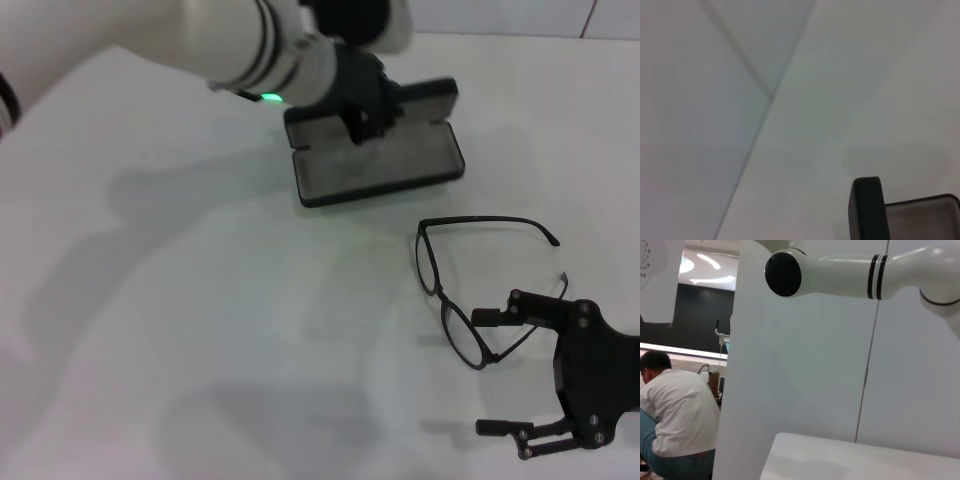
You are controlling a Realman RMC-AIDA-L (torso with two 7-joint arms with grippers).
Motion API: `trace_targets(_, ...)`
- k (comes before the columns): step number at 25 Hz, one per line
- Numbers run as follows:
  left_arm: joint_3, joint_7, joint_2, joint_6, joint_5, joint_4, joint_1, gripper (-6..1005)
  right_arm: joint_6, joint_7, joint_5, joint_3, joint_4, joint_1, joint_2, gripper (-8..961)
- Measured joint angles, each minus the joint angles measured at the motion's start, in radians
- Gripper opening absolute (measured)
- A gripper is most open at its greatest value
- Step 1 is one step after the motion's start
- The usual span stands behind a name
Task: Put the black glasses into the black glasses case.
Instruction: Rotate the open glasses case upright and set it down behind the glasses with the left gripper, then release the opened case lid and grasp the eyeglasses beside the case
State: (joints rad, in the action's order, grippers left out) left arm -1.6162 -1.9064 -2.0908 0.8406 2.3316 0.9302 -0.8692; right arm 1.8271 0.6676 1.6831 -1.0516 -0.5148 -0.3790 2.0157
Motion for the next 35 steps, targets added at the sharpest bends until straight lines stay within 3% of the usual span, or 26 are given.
trace_targets(6,-0.120,-0.010,-0.008,-0.061,-0.002,-0.004,-0.002,196,0.000,-0.028,-0.004,0.008,0.022,0.017,0.000,872)
trace_targets(17,-0.240,-0.006,-0.008,-0.058,-0.031,0.010,0.014,197,0.001,-0.028,-0.005,0.012,0.022,0.027,-0.002,872)
trace_targets(24,-0.250,-0.038,-0.009,-0.034,-0.032,0.030,0.018,205,0.006,-0.024,-0.006,0.012,0.022,0.036,-0.003,873)
trace_targets(30,-0.247,-0.071,-0.009,-0.008,-0.040,0.034,0.014,328,0.006,-0.023,-0.008,0.013,0.022,0.039,-0.003,872)
trace_targets(35,-0.239,-0.064,-0.004,0.047,-0.089,0.112,0.042,430,0.006,-0.023,-0.012,0.017,0.022,0.043,-0.003,873)
